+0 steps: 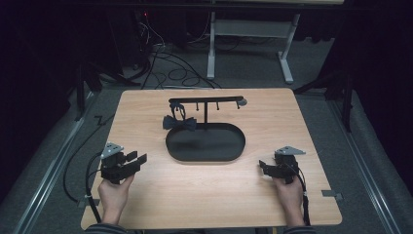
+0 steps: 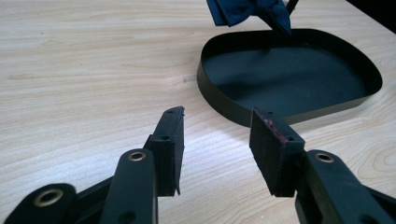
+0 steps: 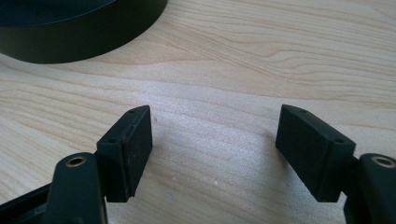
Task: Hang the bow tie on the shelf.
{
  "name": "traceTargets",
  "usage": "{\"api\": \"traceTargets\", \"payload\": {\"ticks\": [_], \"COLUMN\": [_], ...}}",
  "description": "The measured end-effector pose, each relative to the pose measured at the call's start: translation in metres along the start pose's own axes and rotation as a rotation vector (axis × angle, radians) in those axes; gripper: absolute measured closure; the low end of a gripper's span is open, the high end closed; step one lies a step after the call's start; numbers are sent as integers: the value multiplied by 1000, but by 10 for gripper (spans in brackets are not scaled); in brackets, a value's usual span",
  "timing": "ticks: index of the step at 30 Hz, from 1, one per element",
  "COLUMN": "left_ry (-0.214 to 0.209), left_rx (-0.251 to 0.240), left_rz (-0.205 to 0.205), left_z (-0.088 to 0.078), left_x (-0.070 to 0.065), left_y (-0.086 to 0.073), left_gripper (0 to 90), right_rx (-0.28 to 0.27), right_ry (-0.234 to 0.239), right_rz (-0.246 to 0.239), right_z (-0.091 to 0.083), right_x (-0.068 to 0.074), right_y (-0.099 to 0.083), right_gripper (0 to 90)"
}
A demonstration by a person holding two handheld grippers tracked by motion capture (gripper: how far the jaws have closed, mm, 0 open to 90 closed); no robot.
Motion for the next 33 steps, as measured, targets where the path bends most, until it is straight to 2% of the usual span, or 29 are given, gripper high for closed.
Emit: {"api": "traceTargets", "payload": {"ticks": [23,33], "left_ry": [-24,-25], "left_rx": [36,63], "left_rz": [-30,-23], "left_z": [15,23], "left_x": [-3,-4], "left_y": [-20,-30], "left_gripper": [548,543], "right_rx": [0,0], "right_ry": [0,0], "right_rz": [0,0], "right_z": [0,0], "right_x": [0,0], "right_y": [0,0], "right_gripper": [284,284]}}
Point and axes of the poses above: each handheld gripper's, and its own axes: z roughly forward along the jaws, y roughly out of its top, x roughly to its left, the point moved 4 cm from there along z, roughly forward along the jaws, and after that the axes turned 2 degrees about -z, right-handed, at the moved point
